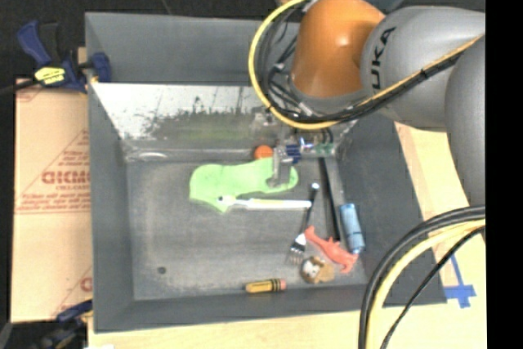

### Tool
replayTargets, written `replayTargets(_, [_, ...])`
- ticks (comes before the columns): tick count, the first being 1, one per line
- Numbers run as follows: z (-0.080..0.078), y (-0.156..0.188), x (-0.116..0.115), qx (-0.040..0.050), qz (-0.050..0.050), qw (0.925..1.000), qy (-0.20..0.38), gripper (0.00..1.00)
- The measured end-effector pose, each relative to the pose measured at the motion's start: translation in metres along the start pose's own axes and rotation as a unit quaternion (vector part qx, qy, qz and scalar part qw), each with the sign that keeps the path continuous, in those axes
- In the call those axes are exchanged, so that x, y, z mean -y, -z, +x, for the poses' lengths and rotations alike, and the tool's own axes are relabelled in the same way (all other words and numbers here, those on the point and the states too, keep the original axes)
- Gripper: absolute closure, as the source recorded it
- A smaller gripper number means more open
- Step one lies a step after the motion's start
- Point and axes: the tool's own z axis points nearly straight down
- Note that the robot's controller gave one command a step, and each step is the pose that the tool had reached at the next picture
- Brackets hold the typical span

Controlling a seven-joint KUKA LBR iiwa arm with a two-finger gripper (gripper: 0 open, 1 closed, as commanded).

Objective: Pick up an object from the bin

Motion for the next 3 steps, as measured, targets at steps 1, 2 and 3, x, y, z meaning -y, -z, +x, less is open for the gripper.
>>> replayTargets(1, [0.005,-0.059,0.004,-0.0025,0.0,0.9996,0.029,0.0])
replayTargets(2, [0.017,-0.088,0.016,0.0072,0.0,0.9969,-0.078,0.0])
replayTargets(3, [0.0,-0.087,0.018,0.0024,0.001,0.9986,-0.053,1.0])
